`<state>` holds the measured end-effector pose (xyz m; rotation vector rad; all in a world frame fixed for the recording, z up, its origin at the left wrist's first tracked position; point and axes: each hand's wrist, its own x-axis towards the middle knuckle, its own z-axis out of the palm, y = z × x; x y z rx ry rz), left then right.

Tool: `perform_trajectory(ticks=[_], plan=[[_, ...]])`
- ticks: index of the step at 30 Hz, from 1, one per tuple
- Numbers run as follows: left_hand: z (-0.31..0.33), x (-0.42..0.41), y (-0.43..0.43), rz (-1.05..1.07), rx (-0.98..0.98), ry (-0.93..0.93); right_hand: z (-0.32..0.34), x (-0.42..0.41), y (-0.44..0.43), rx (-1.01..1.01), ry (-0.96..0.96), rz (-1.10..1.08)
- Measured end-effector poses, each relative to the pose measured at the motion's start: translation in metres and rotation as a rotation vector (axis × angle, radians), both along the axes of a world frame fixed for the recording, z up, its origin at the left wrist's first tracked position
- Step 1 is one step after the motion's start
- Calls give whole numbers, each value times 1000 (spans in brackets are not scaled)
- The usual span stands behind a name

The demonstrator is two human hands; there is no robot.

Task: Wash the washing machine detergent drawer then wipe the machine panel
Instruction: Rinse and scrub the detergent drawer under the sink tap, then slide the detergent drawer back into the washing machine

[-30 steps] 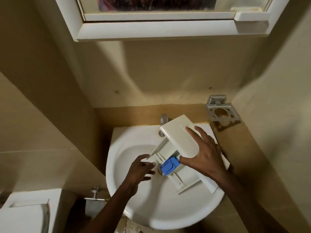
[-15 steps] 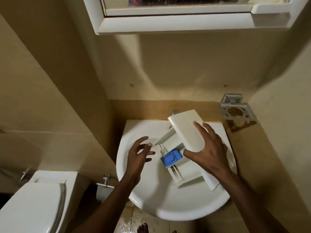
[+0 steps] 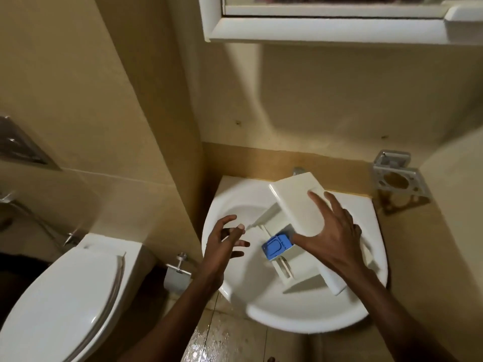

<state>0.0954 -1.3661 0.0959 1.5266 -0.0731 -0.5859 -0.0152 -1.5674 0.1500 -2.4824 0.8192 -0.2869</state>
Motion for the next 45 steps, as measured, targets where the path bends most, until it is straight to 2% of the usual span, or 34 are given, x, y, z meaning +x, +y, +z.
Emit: perform_trajectory(ticks=[3, 8, 16, 26, 29, 34, 37, 42, 45], plan=[[4, 0, 11, 4, -41, 8, 24, -1, 11, 90, -110, -26], [4, -3, 49, 74, -76, 2, 56, 8, 57, 115, -241, 38], [4, -10, 181, 360, -152, 78, 54, 46, 180, 217, -338, 147], [15, -49, 379, 710, -259, 282, -7, 109, 395, 917, -310, 192], [17, -57, 430, 811, -346, 339, -16, 109, 466, 1034, -273, 252], [10, -71, 501, 1133, -452, 268, -37, 92, 570, 1113, -113, 409], [5, -82, 545, 1286, -362, 239, -48, 77, 621, 1187, 2, 492], [1, -102, 625, 1382, -185, 229, -52, 81, 687, 1313, 249, 574], [3, -112, 672, 1436, -133, 250, -50, 113, 725, 1218, 307, 659]])
